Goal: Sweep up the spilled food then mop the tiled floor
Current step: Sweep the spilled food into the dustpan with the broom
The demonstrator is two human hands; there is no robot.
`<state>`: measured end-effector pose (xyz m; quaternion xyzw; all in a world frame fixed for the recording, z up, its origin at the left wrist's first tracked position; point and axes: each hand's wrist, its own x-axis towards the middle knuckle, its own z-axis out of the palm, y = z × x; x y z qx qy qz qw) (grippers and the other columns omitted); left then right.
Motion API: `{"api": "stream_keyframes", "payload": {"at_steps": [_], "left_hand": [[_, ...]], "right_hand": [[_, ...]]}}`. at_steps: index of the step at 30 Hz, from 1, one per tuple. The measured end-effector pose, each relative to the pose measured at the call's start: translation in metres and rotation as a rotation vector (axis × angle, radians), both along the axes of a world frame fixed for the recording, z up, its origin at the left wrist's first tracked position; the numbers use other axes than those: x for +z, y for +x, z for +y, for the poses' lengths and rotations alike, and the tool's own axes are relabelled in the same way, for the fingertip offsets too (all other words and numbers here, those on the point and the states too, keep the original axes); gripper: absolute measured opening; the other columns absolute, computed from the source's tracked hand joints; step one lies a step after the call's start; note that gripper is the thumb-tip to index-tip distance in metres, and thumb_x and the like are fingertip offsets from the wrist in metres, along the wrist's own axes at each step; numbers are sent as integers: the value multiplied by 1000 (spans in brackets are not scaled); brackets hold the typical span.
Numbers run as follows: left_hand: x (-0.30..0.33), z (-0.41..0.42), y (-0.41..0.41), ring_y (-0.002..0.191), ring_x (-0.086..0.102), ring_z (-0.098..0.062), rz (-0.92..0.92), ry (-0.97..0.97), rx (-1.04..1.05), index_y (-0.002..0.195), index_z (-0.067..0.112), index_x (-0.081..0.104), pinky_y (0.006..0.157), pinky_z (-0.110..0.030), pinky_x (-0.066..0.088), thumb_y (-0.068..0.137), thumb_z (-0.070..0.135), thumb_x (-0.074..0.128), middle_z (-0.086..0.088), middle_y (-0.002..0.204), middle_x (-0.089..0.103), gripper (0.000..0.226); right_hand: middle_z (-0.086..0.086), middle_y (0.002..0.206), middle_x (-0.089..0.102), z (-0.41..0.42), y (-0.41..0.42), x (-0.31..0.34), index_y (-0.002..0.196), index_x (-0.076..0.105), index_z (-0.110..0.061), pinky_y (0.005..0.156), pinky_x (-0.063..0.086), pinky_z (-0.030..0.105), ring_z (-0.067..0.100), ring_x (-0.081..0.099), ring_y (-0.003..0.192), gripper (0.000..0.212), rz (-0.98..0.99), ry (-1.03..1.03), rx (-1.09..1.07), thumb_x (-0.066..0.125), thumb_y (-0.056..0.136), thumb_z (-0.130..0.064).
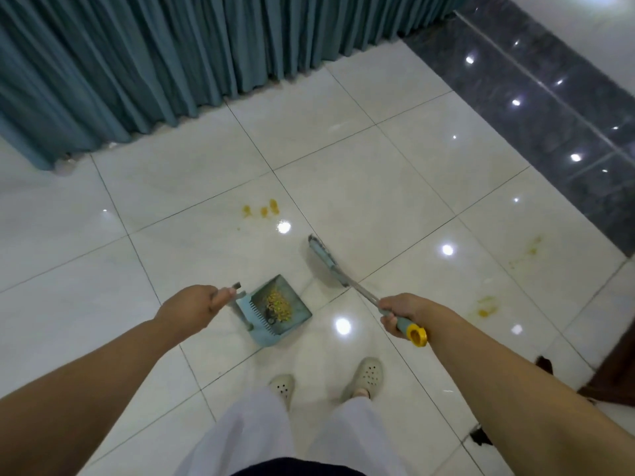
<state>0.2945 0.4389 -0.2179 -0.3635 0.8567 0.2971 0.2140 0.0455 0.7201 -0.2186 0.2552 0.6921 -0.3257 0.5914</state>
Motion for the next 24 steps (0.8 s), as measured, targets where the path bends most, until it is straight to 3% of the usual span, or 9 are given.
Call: {"api": "stream_keyframes", "payload": {"at_steps": [7,14,17,21,24], "left_hand": [[-4,-9,17,54,45,-19,-36,25,29,65,11,47,56,-28,37,97,51,33,-5,60,47,53],[0,-6,3,46,39,-19,-28,372,240,71,2,55,46,-23,33,96,48,41,-10,55,47,54],[7,-6,6,57,50,-22,-83,493,272,80,-2,62,51,-25,38,93,52,44,-14,67,59,59],[12,-1,16,85,66,-29,-81,519,196,90,-4,68,74,-31,48,94,55,40,-16,87,72,65],[16,12,29,74,64,-29,-74,637,221,90,-6,65,66,-32,50,95,55,38,-18,80,69,66]], "right_hand": [[12,68,47,-13,57,-23,88,45,-1,29,37,13,10,37,23,19,-52,77,75,48,98,-17],[10,60,45,22,107,-1,90,43,-5,29,34,13,8,35,28,7,-109,-44,-65,49,93,-8],[8,56,45,38,133,7,95,43,-6,30,34,13,8,34,29,7,-105,-67,-76,48,93,-9],[5,42,45,58,175,16,93,41,-6,30,34,13,8,34,29,6,-78,-113,-166,46,93,-10],[6,43,45,76,211,20,88,42,-5,29,34,13,8,35,28,9,-69,-137,-291,46,94,-10]]}}
